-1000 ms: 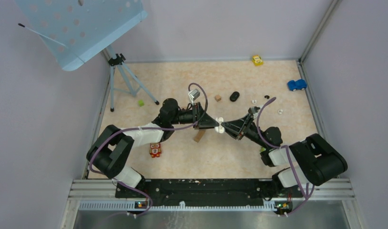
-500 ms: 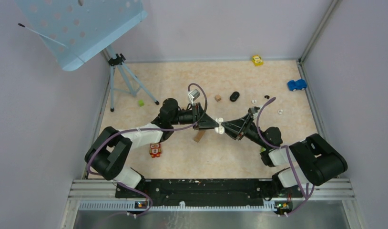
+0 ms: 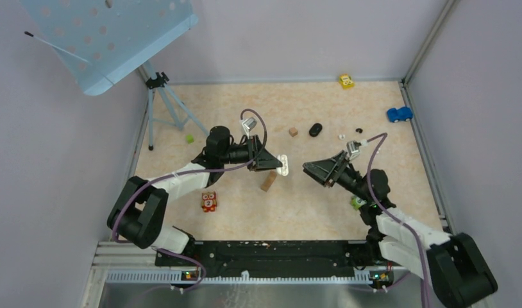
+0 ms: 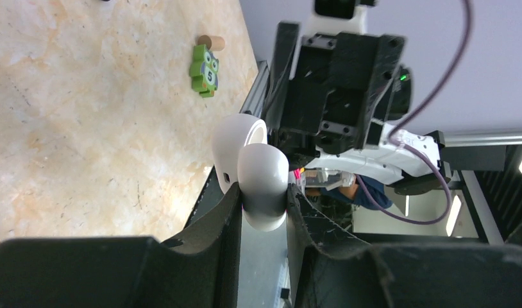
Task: Insert the wireless bluetooth earbuds into the charging case
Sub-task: Pass from the left arm to the right
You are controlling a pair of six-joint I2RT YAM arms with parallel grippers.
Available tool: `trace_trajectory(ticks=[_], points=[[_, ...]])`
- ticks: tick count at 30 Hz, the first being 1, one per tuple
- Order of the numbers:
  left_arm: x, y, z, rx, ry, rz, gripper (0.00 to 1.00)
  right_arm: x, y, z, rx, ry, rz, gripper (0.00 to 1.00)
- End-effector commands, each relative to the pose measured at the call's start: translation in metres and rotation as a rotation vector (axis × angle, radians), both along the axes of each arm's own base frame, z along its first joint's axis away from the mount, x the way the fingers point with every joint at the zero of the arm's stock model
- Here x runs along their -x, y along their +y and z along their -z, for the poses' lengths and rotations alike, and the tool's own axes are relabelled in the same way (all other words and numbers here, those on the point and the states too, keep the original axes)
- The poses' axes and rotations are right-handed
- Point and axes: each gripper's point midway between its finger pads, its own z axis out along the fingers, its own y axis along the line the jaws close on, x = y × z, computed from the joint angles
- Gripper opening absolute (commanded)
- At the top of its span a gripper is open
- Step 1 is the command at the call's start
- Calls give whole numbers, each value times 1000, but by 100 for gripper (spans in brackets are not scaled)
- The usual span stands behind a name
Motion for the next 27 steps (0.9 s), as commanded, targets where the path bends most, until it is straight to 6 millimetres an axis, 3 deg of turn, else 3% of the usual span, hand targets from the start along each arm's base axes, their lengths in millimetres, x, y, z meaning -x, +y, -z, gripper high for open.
trace_trajectory(ticks=[1,4,10,16,22,27], points=[[12,3,-21,14,-119,116,0,-17,-16,17,384,-16,98,71],[19,3,-21,34,-113,182,0,-7,-3,-4,381,-123,-13,73],[24,4,-27,54,-108,207,0,-1,30,-16,353,-203,-130,73],[24,3,-31,61,-111,202,0,0,49,-15,333,-212,-199,66],[23,3,-30,64,-109,193,0,3,55,-13,318,-202,-228,57],[22,2,-29,72,-104,200,0,7,60,-9,274,-192,-257,56]])
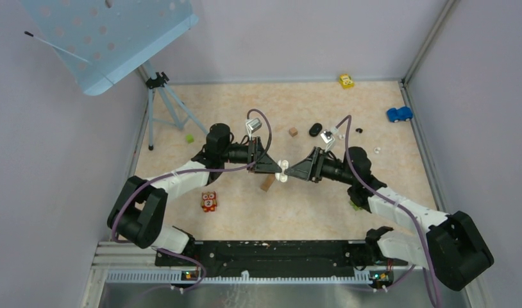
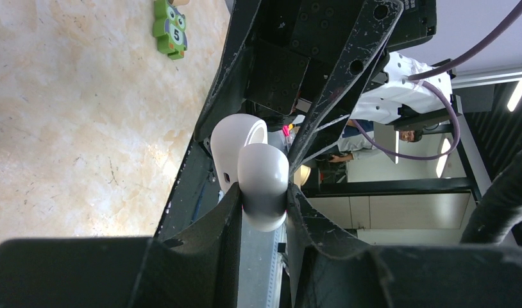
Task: Insert the wireless bluetooth earbuds into the charging case
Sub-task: Pass from the left arm to the right
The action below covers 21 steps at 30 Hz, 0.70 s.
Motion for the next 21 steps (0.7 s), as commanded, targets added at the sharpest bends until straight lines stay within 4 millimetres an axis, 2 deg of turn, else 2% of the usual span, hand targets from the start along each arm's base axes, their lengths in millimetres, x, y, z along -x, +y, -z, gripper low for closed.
trace_trajectory(ticks=[1,6,9,11,12,14,16,21], points=[[-2,-3,-18,55,-79,29,0,3,12,-26,-85,-74,-51,56],[-2,-3,-20,58,-85,24,0,2,18,-27,-111,-68,-64,53],[-2,-3,-19,57,-84,24,0,2,19,-28,-121,-68,-66,46],[-2,-3,-19,57,-83,25,0,1,19,-28,-122,-66,-63,38],[-2,-3,-19,57,-82,25,2,1,19,-28,-123,-65,-60,34],[-2,-3,-19,57,-79,23,14,1,18,-26,-122,-56,-54,22],[-2,-3,-20,60,-82,23,24,1,18,-25,-127,-52,-50,15],[-1,-3,-19,58,-82,22,30,2,16,-24,-139,-46,-39,6]])
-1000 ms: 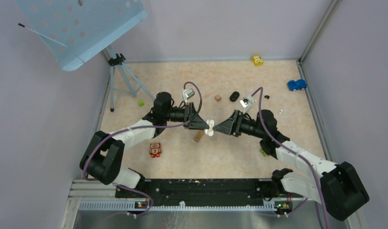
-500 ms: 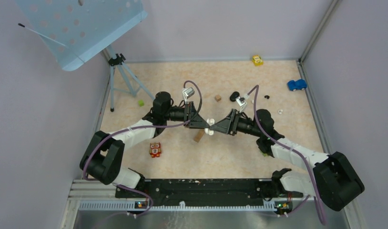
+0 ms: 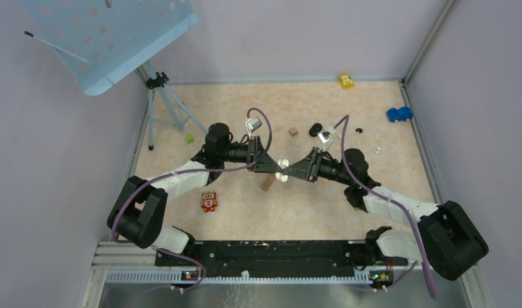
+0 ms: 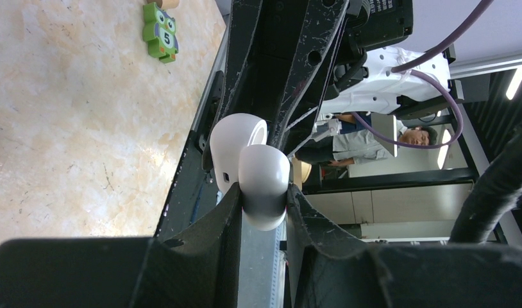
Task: Insert the wireless bluetooth earbuds into the charging case
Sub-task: Pass from the left arm to the right, then pass from the right arm to the left
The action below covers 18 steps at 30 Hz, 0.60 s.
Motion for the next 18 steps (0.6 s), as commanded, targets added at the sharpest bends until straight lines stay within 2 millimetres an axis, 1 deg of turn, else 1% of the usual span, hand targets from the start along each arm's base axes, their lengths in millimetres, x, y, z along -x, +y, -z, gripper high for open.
trace_trajectory(ticks=[1,4,8,11,13,16,18], points=[[-2,-2,-11,32,-55,2,36,3,3,-17,-55,-75,-11,5],[-2,-2,-12,35,-58,-1,51,4,2,-16,-54,-68,-8,3],[-2,0,-16,40,-73,-15,53,4,2,-15,-53,-67,-7,2],[-2,0,-16,40,-76,-21,50,4,2,-16,-54,-67,-7,2],[-2,0,-16,38,-73,-21,49,4,2,-16,-54,-67,-8,2],[-1,1,-13,31,-73,-15,56,4,2,-15,-54,-65,-7,1],[0,2,-9,18,-70,-12,56,4,1,-16,-57,-66,-5,1]])
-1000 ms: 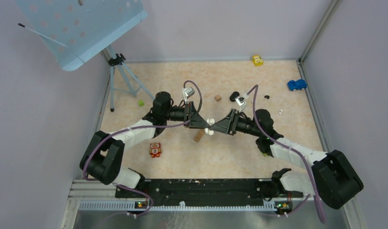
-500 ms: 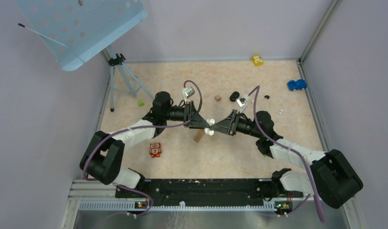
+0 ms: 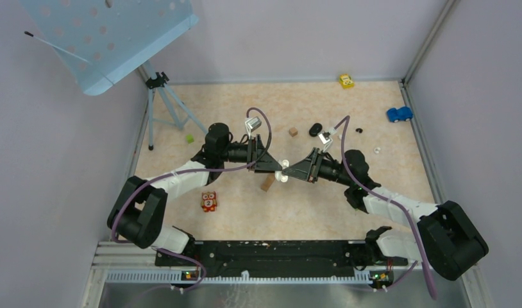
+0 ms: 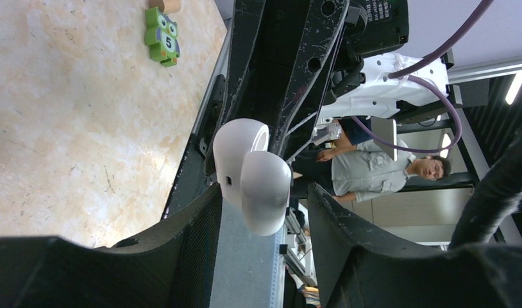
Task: Insert the wireless bluetooth earbuds into the charging case
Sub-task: Pass from the right arm to the left
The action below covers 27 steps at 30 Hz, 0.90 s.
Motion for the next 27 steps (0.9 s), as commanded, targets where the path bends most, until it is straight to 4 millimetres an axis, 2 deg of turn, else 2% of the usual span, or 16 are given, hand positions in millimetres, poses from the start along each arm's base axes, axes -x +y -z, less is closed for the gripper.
trace_trajectory(ticks=[1,7,12,21,24,27], points=[[2,2,-7,12,-71,-2,56,3,2,-16,-42,-62,-5,1],[2,3,-6,2,-80,-8,54,3,1,-14,-41,-55,-2,1],[3,3,-4,-1,-72,-9,46,4,1,-15,-43,-55,-1,1],[6,4,-11,34,-82,9,52,3,1,-14,-40,-51,-1,0],[6,4,-10,33,-79,10,48,3,2,-14,-38,-52,-3,0],[7,4,-10,33,-82,8,38,2,2,-14,-35,-53,-2,0]])
